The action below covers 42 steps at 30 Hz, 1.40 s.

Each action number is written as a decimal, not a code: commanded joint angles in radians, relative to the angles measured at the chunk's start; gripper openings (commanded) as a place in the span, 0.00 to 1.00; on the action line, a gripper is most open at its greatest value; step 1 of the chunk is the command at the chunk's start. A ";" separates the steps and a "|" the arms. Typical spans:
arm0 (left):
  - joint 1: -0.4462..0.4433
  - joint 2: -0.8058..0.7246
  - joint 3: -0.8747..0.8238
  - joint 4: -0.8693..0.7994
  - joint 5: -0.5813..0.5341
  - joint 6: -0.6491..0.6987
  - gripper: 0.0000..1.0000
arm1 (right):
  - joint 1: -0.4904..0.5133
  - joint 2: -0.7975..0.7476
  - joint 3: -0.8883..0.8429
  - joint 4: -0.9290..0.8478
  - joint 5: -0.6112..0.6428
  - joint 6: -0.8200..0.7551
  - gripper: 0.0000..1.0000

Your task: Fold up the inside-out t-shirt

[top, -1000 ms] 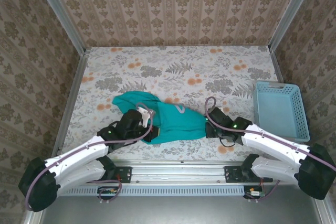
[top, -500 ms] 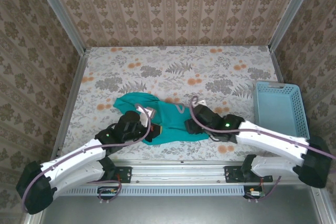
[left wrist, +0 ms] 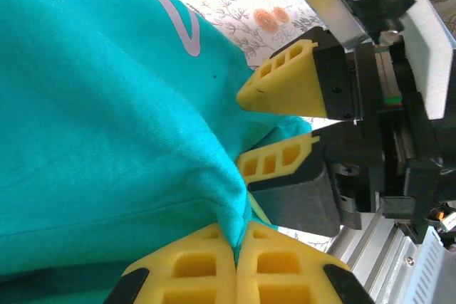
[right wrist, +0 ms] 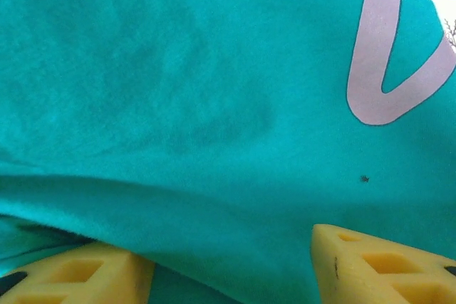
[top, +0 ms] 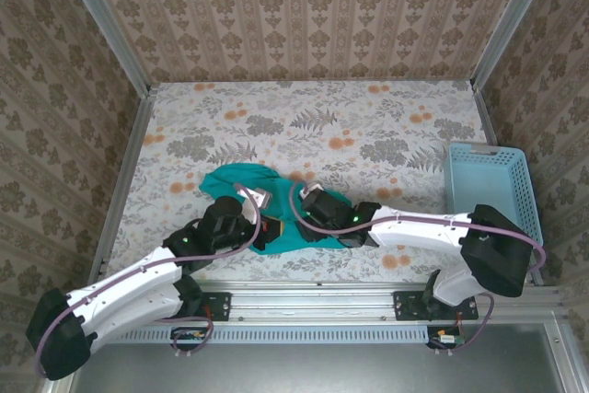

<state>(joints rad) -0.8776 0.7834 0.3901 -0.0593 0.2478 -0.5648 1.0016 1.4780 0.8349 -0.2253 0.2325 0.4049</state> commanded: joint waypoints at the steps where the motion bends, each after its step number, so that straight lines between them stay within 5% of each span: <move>1: -0.009 -0.008 -0.007 0.014 0.031 0.018 0.00 | -0.001 0.034 0.038 0.026 0.056 -0.022 0.52; 5: -0.009 -0.017 -0.003 -0.024 0.018 0.032 0.00 | -0.003 0.026 0.050 0.008 0.145 -0.015 0.18; 9: -0.009 -0.027 0.001 -0.090 -0.044 0.049 0.00 | -0.016 -0.047 0.033 -0.009 0.175 -0.012 0.01; 17: -0.011 0.035 0.077 -0.297 -0.308 0.080 0.00 | -0.035 -0.206 0.018 -0.033 0.087 0.010 0.00; 24: -0.042 0.096 0.180 -0.493 -0.525 0.007 0.17 | -0.034 -0.251 0.070 -0.047 -0.008 0.046 0.00; 28: -0.171 0.001 0.202 -0.475 -0.600 -0.028 0.30 | -0.032 -0.232 0.112 -0.046 -0.055 0.071 0.00; 35: -0.372 0.023 0.247 -0.388 -0.652 -0.064 0.37 | -0.028 -0.188 0.159 -0.026 -0.108 0.117 0.00; 42: -0.352 0.095 0.201 -0.173 -0.570 -0.111 0.54 | -0.007 -0.182 0.158 0.015 -0.144 0.143 0.00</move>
<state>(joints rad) -1.2446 0.8658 0.6067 -0.3317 -0.3309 -0.6369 0.9806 1.2915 0.9642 -0.2420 0.1219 0.5220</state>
